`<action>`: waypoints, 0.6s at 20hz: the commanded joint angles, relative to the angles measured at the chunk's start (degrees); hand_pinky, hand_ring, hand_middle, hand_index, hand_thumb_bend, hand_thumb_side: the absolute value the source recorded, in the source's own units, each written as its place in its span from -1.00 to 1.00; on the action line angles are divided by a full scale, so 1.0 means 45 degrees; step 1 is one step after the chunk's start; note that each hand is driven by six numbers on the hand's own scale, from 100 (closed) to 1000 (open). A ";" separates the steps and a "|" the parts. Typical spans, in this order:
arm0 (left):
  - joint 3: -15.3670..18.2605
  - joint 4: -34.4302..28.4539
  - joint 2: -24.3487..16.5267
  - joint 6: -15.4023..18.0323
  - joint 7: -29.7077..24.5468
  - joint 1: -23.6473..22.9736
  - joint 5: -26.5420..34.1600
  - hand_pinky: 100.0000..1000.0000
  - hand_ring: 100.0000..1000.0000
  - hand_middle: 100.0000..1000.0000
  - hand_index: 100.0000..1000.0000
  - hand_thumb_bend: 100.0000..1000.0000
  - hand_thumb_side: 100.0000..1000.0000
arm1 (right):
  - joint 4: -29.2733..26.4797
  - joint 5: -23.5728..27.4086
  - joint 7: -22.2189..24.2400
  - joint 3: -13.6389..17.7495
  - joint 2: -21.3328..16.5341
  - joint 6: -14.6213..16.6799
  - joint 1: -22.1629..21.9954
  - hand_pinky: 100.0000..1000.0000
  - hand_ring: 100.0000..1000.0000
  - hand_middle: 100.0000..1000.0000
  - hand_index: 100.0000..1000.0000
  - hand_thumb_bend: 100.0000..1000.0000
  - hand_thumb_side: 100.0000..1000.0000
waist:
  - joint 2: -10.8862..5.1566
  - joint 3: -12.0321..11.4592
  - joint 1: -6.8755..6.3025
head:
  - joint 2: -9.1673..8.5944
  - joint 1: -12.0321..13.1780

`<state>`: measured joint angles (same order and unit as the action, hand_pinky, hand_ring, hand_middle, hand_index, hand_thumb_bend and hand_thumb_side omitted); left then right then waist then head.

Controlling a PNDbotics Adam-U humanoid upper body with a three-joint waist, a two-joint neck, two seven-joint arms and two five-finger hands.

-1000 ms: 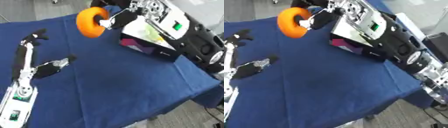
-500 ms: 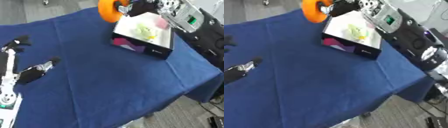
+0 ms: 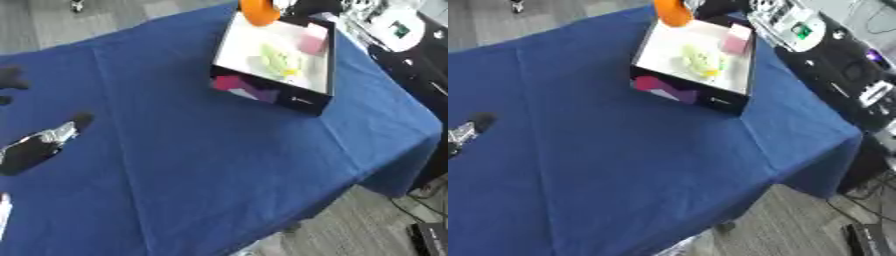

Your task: Pick up the objects with one hand, pass them to the other hand, and then place them into the box on the other side of the table.

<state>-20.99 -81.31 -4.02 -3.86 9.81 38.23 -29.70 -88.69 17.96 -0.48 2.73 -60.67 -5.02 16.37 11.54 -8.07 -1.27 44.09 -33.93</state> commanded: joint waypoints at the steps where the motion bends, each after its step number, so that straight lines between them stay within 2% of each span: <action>1: 0.0144 -0.0440 -0.0216 -0.0060 0.0048 0.0247 0.0127 0.52 0.63 0.21 0.66 0.61 -0.11 | 0.0667 -0.0027 -0.0307 0.0523 -0.0760 0.0278 -0.0171 0.89 0.58 0.21 0.33 -1.00 -1.00 | -0.0002 0.0001 -0.0130 | -0.0305 -0.0185; 2: 0.0147 -0.0487 -0.0225 -0.0067 0.0049 0.0265 0.0136 0.52 0.63 0.21 0.66 0.61 -0.11 | 0.0906 -0.0076 -0.0376 0.0568 -0.0763 0.0326 -0.0288 0.90 0.59 0.22 0.33 -1.00 -0.95 | 0.0031 -0.0006 -0.0152 | -0.0389 -0.0211; 10: 0.0153 -0.0689 -0.0201 -0.0119 -0.0004 0.0348 0.0179 0.52 0.63 0.21 0.66 0.62 -0.10 | 0.1877 -0.0457 -0.0494 0.0639 -0.0794 0.0776 -0.0585 0.88 0.59 0.22 0.34 -1.00 -0.95 | 0.0259 -0.0115 -0.0269 | -0.1151 -0.0592; 12: 0.0163 -0.0722 -0.0202 -0.0124 0.0002 0.0354 0.0192 0.52 0.63 0.21 0.66 0.62 -0.10 | 0.2083 -0.0695 -0.0685 0.0651 -0.0822 0.0845 -0.0689 0.88 0.62 0.29 0.38 -1.00 -0.91 | 0.0295 -0.0143 -0.0269 | -0.1258 -0.0687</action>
<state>-20.67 -83.43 -4.05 -4.30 9.87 38.79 -29.06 -79.49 15.53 -3.03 4.47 -60.88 -1.55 12.92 12.85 -8.72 -2.07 39.53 -36.58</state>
